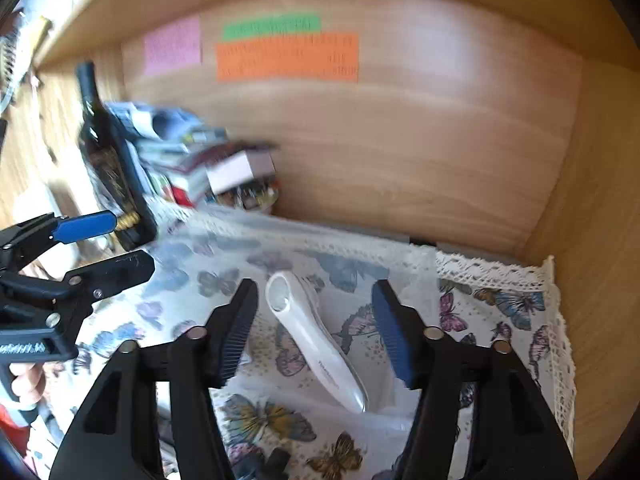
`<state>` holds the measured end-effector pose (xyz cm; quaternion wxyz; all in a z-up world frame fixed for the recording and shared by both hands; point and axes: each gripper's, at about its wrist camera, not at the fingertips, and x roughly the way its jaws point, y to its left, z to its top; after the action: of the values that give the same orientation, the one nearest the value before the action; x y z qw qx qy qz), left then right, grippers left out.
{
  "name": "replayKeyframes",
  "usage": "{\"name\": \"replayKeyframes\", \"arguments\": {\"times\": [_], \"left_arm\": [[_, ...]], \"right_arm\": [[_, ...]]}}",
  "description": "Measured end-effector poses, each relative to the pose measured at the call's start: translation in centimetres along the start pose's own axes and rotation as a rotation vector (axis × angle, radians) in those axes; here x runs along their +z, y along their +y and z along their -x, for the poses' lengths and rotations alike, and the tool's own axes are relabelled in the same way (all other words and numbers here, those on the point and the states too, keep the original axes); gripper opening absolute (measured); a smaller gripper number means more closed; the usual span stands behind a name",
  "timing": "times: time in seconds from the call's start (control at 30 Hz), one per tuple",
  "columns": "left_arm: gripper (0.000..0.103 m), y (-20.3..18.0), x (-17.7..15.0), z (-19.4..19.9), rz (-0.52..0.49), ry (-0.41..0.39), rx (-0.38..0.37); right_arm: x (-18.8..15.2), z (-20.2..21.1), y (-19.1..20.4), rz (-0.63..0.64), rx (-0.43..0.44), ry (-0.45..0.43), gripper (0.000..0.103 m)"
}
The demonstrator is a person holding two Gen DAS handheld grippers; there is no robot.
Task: Organize rigid objects
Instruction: 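Lower the adapter into the clear box with the left tool while the right drops the lint remover in, then grasp the gold spiky object with the left tool while the right tool grasps a black item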
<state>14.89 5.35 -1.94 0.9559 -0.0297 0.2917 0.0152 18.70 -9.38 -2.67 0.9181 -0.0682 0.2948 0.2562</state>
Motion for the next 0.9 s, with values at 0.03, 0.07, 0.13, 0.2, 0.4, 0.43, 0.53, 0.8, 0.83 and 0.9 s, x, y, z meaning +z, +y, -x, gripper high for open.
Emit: {"name": "replayKeyframes", "arguments": {"times": [0.03,0.07,0.13,0.2,0.4,0.43,0.53,0.8,0.83,0.9], "left_arm": [[0.089,0.1,-0.1,0.8,-0.002,-0.016,0.007],[0.093,0.1,-0.3,1.6,-0.004,-0.030,0.013],[0.097,0.2,-0.7,2.8,-0.002,-0.048,0.021],[0.097,0.4,-1.3,3.6,0.001,-0.047,0.021],[0.098,0.7,-3.9,4.3,0.004,0.000,0.021],[0.098,0.6,-4.4,4.3,0.004,0.008,0.023],[0.098,0.6,-5.9,4.1,0.004,0.036,0.011],[0.074,0.6,-9.3,3.2,0.024,0.113,-0.024],[0.073,0.8,-9.6,3.0,0.035,0.124,-0.036],[0.066,1.0,-10.2,2.7,0.054,0.147,-0.055]], "right_arm": [[-0.1,0.4,0.3,-0.002,0.000,-0.016,0.067],[-0.3,1.3,0.5,-0.003,0.000,-0.037,0.070],[-0.9,2.7,0.7,-0.011,0.002,-0.065,0.072],[-1.4,3.5,0.7,-0.022,0.005,-0.079,0.076],[-4.0,4.5,1.1,-0.049,-0.015,-0.072,0.077],[-4.6,4.4,1.1,-0.057,-0.026,-0.061,0.077],[-6.4,4.3,1.1,-0.085,-0.034,-0.020,0.077],[-9.5,3.0,0.9,-0.144,-0.046,0.069,0.076],[-9.8,2.6,0.9,-0.152,-0.038,0.084,0.074],[-10.3,2.2,1.0,-0.157,-0.033,0.106,0.069]]}}
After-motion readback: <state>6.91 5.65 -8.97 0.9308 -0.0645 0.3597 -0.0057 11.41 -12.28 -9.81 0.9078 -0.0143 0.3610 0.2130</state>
